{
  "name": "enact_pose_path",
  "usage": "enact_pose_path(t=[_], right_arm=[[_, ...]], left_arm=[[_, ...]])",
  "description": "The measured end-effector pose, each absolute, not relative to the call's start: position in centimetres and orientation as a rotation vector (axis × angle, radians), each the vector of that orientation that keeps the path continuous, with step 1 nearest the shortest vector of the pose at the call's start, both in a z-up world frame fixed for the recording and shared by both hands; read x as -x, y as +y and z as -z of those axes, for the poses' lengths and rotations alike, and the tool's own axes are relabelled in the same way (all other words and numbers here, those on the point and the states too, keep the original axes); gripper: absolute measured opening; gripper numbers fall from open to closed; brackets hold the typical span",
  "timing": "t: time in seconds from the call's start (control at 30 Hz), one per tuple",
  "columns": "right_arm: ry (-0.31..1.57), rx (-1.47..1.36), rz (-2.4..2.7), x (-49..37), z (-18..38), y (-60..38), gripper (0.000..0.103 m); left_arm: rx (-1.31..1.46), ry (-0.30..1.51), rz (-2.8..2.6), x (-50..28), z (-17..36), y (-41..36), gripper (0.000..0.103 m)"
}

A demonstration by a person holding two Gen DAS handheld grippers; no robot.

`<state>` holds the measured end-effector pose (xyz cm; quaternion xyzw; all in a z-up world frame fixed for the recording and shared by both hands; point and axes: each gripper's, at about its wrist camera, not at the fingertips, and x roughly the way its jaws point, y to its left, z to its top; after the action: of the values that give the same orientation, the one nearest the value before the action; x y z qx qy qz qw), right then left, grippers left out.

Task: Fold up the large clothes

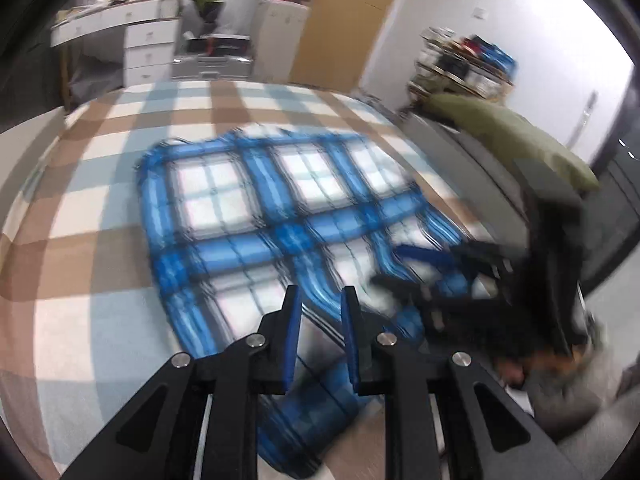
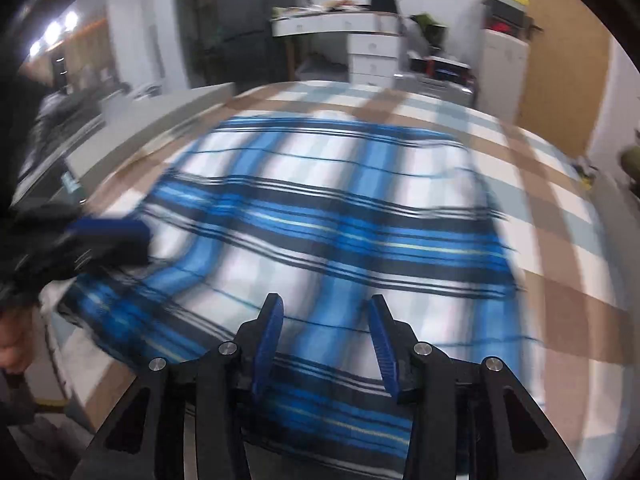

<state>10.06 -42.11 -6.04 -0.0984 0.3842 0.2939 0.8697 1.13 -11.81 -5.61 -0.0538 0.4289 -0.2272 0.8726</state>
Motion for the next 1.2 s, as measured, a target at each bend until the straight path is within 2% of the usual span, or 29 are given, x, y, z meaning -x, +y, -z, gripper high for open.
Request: enact_pose_path(t=[0.2,0.33,0.43,0.7,0.83,0.97,1.03,1.13,1.2], right_arm=[[0.784,0.269,-0.488,-9.8,5.1,-44.4,0.045],[0.760,0.230,-0.693,-7.2,3.7,-41.5,0.045],[0.766,0.282,-0.718,-6.3,5.2,-39.3,0.041],[0.816,0.193,-0.551,-8.5,5.5,-45.3,0.043],[0.760,0.127,-0.692,-6.2,3.6,-42.7,0.043],[0.802,0.176,-0.779,-5.6,5.0,-39.6,0.043],[0.804,0.172,-0.784,-6.2,5.5,-40.7,0.044],[0.747,0.352,-0.472,-7.6,6.9,-44.4,0.044],[0.816,0.245,-0.445,-8.9,6.7,-47.7,0.044]], left_arm=[[0.135,0.889,0.482,-0.8,6.8,-11.0,0.015],[0.105,0.887,0.467,-1.3,6.9,-11.4,0.016],[0.114,0.891,0.457,-1.3,6.9,-11.3,0.015],[0.093,0.857,0.478,1.6,5.1,-11.2,0.016],[0.062,0.886,0.470,1.7,6.6,-11.8,0.019],[0.076,0.889,0.475,1.3,7.1,-11.5,0.019],[0.067,0.881,0.477,1.3,7.3,-11.6,0.019],[0.075,0.877,0.482,1.4,7.2,-11.6,0.019],[0.090,0.877,0.487,1.1,7.2,-11.5,0.019]])
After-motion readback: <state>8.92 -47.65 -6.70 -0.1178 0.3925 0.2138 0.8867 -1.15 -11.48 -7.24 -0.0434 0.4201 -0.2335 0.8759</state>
